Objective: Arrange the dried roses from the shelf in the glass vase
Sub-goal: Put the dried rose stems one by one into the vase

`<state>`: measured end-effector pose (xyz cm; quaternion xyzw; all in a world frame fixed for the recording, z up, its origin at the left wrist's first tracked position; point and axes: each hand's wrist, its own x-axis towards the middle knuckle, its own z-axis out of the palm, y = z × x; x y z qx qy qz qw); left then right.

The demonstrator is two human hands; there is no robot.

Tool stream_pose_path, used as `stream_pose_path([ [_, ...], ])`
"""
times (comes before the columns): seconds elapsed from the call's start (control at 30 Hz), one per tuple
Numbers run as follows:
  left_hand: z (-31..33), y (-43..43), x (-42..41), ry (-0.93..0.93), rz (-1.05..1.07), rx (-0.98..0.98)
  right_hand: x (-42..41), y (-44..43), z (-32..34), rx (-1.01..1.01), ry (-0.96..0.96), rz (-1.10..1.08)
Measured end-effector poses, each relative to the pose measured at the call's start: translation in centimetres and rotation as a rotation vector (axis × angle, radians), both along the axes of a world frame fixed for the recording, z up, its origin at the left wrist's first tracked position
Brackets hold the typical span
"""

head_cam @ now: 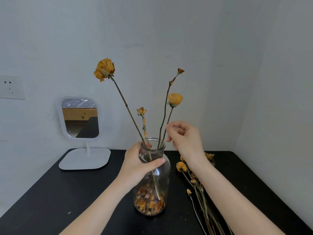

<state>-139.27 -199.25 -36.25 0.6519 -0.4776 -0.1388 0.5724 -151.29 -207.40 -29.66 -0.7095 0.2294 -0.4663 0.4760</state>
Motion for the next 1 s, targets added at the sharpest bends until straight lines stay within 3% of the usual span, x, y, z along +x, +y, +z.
stream_pose_path([
  [0.23, -0.4, -0.1, 0.1, 0.016, 0.011, -0.011, 0.3, 0.0, -2.0, 0.018, 0.181, -0.006],
  [0.83, -0.2, 0.4, -0.2, 0.098, -0.017, 0.012, -0.3, -0.5, -1.7, -0.016, 0.292, -0.002],
  [1.0, -1.5, 3.1, -1.7, 0.118, 0.248, -0.067, -1.8, -0.9, -2.0, 0.019, 0.312, 0.009],
])
